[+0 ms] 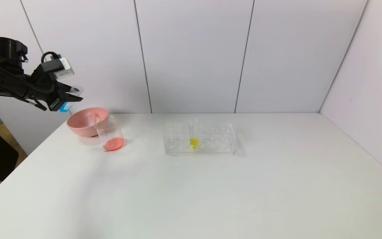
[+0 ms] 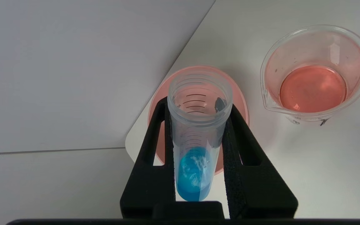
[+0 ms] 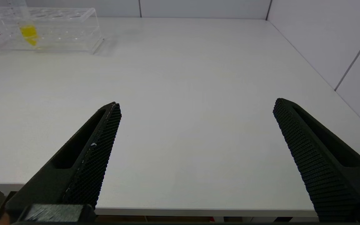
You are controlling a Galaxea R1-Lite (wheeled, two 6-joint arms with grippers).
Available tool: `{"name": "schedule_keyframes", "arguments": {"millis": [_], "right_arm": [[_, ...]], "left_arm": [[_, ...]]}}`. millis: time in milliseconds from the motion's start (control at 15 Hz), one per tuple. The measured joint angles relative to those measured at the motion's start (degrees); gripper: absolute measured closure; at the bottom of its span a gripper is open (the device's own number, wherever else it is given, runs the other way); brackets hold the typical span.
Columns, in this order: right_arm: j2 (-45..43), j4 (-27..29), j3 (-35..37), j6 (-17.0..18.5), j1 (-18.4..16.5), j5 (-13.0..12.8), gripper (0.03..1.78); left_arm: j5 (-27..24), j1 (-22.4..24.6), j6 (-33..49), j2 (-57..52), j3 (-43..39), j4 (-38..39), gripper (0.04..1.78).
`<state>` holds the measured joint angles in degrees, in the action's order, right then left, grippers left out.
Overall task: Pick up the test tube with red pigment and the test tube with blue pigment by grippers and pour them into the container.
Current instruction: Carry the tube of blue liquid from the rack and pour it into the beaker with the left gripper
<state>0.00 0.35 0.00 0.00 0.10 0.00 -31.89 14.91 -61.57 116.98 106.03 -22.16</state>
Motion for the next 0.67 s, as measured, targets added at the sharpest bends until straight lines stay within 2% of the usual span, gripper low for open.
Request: {"name": "schedule_keyframes", "arguments": {"millis": [667], "right_arm": [[0.00, -0.02, 0.00, 0.00, -0.02, 0.00, 0.04]], "left_arm": [[-0.05, 0.05, -5.51, 0.60, 1.16, -0.38, 1.37]]}}
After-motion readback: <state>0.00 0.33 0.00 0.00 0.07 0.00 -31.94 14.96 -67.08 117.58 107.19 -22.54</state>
